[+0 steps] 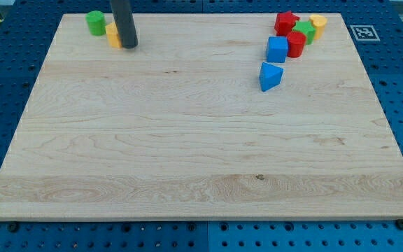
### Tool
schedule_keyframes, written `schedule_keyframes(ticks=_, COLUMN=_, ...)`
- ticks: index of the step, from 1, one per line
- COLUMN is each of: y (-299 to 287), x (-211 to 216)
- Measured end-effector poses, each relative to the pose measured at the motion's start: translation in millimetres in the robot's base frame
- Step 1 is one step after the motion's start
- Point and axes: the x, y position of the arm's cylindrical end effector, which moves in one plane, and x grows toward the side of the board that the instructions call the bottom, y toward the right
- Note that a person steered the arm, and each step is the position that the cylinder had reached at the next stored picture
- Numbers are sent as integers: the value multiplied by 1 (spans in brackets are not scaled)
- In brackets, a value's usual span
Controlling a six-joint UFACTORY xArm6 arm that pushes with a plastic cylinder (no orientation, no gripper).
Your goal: Move the blue triangle diagonal to the yellow hexagon
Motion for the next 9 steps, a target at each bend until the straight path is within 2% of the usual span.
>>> schedule_keyframes(ticks=1, y=44, x=50)
schedule_keyframes(ticks=2, y=114, x=115)
schedule_keyframes(ticks=3, y=215, x=150)
schedule_keyframes(ticks=4, y=330, x=149)
schedule_keyframes(ticks=6, y=336, x=143)
schedule_keyframes(ticks=9, y=269, x=89)
